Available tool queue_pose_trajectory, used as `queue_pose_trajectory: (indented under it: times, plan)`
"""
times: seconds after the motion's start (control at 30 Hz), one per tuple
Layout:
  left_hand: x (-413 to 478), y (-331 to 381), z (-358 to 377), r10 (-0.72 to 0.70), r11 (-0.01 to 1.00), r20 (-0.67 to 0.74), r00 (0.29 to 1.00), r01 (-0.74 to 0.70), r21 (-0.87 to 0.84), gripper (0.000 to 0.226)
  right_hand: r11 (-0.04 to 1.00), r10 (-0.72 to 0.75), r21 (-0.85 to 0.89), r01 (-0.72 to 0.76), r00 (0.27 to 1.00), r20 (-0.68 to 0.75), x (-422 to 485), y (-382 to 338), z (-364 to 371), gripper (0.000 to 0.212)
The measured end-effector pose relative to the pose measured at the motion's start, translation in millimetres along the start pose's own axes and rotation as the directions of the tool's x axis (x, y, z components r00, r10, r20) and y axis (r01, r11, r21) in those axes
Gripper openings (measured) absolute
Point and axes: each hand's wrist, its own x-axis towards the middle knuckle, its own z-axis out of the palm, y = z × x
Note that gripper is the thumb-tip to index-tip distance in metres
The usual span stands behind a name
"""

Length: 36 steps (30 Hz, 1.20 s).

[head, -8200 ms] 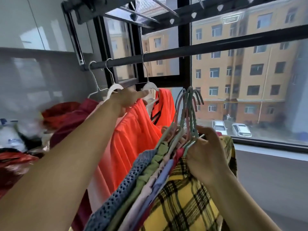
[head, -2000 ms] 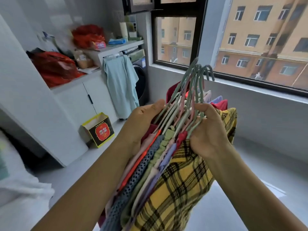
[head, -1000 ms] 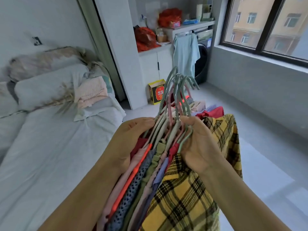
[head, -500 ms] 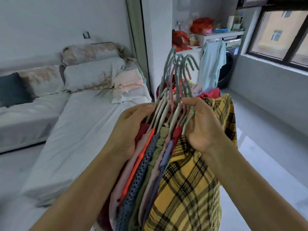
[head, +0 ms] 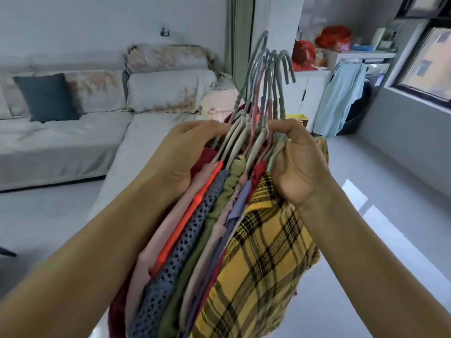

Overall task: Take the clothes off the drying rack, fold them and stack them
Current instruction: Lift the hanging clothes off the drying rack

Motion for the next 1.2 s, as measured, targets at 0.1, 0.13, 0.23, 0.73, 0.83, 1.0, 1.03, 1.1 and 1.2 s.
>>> queue_pose_trajectory:
  times: [0.1,0.13,0.23,0.73,0.83,1.0,1.03,1.1,1.2]
  plan:
    - [16.1,10.9,-55.1,-0.019,1.000,-0.022,1.000,0.020,0.019,0.013,0.998,-0.006,0.055,0.007,1.000,-0.014,28.9,34.4,40.0,0.056]
    - [20.8,14.6,-74.2,-0.024,1.000,-0.028,0.999,0.025,0.018,0.012,0.998,-0.013,0.065,0.013,1.000,-0.007,37.6,45.0,52.7,0.052]
    - [32.7,24.8,-131.3,-0.044,0.999,-0.027,0.999,0.043,-0.010,0.015,0.999,-0.024,0.045,0.022,0.999,0.040,59.3,76.1,94.1,0.062]
    - [94.8,72.6,-444.8,0.043,0.992,0.325,0.945,-0.078,0.096,0.024,0.979,-0.181,-0.093,0.181,0.983,0.007,184.2,255.3,308.1,0.090]
    - [114.6,82.9,-500.4,0.003,0.974,0.443,0.897,-0.102,0.200,0.039,0.980,-0.154,-0.120,0.157,0.988,0.028,216.0,286.3,345.5,0.114]
    - [159.1,88.3,-571.0,0.008,0.988,0.469,0.883,-0.080,0.134,0.039,0.985,-0.147,-0.084,0.152,0.987,0.065,283.2,330.6,378.4,0.107]
    - [171.2,86.4,-583.5,0.010,0.993,0.443,0.896,-0.060,0.099,0.035,0.987,-0.137,-0.078,0.143,0.988,0.070,300.3,338.4,381.9,0.101]
    - [197.9,82.9,-608.3,-0.005,0.999,0.400,0.916,-0.013,0.044,0.032,0.990,-0.109,-0.081,0.117,0.989,0.096,336.6,350.9,388.9,0.087]
    - [246.5,82.7,-646.8,0.000,0.996,0.360,0.933,-0.031,0.083,0.052,0.995,-0.045,-0.083,0.053,0.995,0.092,396.4,365.3,404.6,0.062]
